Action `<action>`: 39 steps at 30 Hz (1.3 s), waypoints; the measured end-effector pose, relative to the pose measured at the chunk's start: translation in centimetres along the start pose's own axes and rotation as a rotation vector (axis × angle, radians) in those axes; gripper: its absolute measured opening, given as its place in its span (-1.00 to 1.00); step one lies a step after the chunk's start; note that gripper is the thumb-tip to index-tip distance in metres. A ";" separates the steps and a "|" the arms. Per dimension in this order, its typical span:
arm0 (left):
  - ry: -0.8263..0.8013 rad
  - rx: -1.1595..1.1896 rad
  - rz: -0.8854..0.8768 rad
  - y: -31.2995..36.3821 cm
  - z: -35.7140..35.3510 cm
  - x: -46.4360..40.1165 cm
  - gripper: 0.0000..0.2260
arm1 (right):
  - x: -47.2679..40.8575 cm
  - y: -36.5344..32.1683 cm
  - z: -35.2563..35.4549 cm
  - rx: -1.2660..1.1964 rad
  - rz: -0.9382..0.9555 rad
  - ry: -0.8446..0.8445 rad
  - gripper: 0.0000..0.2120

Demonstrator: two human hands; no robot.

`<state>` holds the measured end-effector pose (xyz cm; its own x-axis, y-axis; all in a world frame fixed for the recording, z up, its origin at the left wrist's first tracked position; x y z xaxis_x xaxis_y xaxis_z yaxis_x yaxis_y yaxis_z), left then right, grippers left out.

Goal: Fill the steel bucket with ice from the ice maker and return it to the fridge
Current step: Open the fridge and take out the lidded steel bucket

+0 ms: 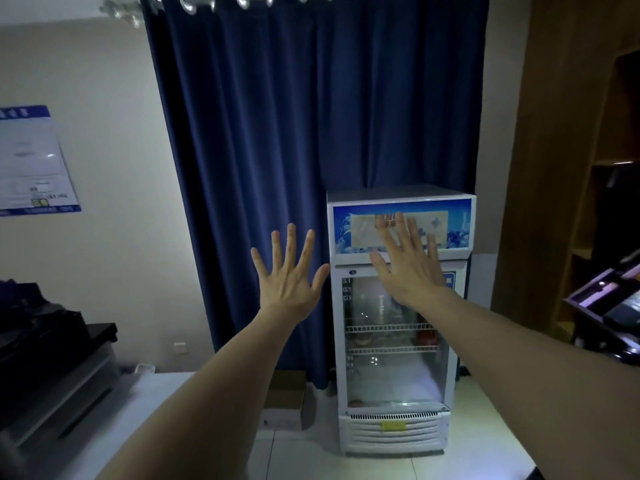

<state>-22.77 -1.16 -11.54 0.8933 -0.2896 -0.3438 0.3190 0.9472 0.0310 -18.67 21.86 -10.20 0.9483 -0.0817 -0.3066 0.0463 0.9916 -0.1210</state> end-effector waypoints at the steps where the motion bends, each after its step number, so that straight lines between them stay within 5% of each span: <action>1: -0.020 0.002 0.003 -0.3 -1.5 -0.5 -0.34 | -0.8 0.3 -1.2 -0.002 0.000 -0.017 -0.35; 23: -0.392 0.180 0.083 -4.6 -26.4 -14.0 -0.39 | -15.8 5.5 -27.0 -0.192 -0.065 -0.387 -0.33; 39: -0.602 0.419 0.008 -11.3 -40.3 -28.6 -0.41 | -26.6 3.4 -38.6 -0.309 -0.230 -0.465 -0.38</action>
<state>-64.71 1.97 -39.85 0.8770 -0.4221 0.2295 0.2982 0.8527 0.4288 -55.90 23.57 -38.87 0.9660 -0.1687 0.1961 0.2388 0.8729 -0.4254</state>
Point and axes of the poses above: each hand's wrist, its own x-axis away from the middle knuckle, its own z-axis out of the back of the hand, y = z × x, the point moved 9 cm from there along -x, towards the middle knuckle, and after that the axes turned 14 degrees about -y, right-handed, at the moved point
